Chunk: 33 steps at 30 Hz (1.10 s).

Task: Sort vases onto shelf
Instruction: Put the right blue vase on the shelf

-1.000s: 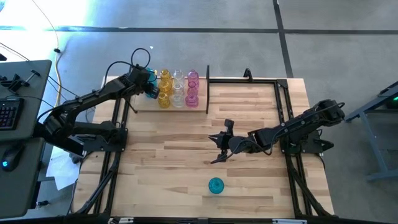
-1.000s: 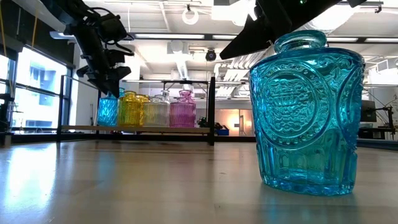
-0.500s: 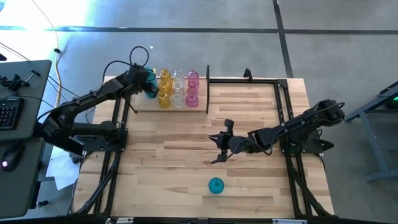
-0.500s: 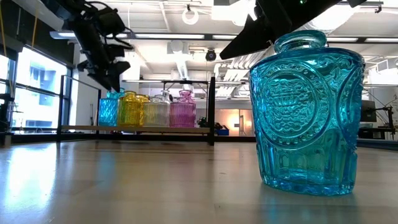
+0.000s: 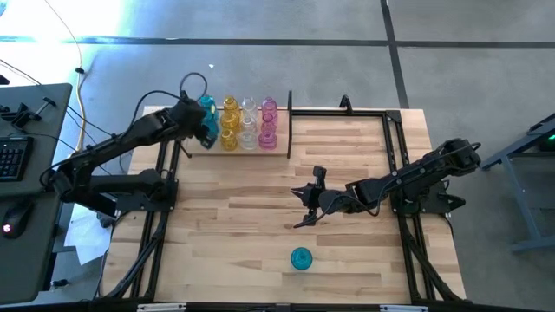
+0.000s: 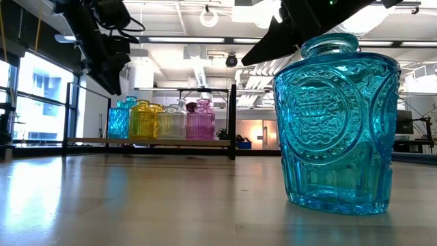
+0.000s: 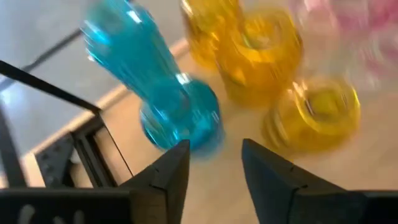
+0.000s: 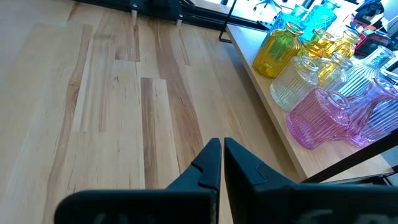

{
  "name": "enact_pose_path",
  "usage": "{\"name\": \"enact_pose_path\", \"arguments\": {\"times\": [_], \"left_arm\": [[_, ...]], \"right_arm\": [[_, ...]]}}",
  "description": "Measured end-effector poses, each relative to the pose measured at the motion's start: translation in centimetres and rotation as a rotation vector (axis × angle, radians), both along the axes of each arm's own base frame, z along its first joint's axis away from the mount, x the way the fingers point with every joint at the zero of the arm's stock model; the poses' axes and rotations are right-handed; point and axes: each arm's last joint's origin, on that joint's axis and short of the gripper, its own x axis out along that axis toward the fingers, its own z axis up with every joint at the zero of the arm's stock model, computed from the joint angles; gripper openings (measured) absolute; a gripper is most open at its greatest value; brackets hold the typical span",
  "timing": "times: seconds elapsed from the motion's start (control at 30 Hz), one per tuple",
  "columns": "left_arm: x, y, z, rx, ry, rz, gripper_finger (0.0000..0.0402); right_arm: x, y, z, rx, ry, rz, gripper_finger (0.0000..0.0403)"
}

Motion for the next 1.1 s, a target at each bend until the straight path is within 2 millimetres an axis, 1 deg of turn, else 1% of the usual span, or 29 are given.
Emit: {"name": "enact_pose_path", "arguments": {"times": [0.1, 0.17, 0.33, 0.47, 0.63, 1.1], "left_arm": [[0.3, -0.8, -0.5, -0.05, 0.045, -0.031, 0.0105], [0.7, -0.9, -0.9, -0.073, 0.069, -0.044, 0.0083], [1.5, -0.1, -1.9, -0.093, 0.108, -0.018, 0.0032], [2.0, 0.5, -2.6, -0.072, 0.146, 0.017, 0.0004], [2.3, 0.9, -2.7, -0.044, 0.148, 0.032, 0.0004], [1.9, 1.6, -2.7, -0.032, 0.148, 0.066, 0.0]], "right_arm": [[0.0, 0.0, 0.0, 0.0, 0.0, 0.0, 0.0], [0.0, 0.0, 0.0, 0.0, 0.0, 0.0, 0.0], [0.0, 0.0, 0.0, 0.006, -0.002, -0.003, 0.0], [0.0, 0.0, 0.0, 0.006, -0.002, -0.002, 0.0], [0.0, 0.0, 0.0, 0.006, -0.002, -0.003, 0.0], [0.0, 0.0, 0.0, 0.006, -0.002, -0.002, 0.0]]}}
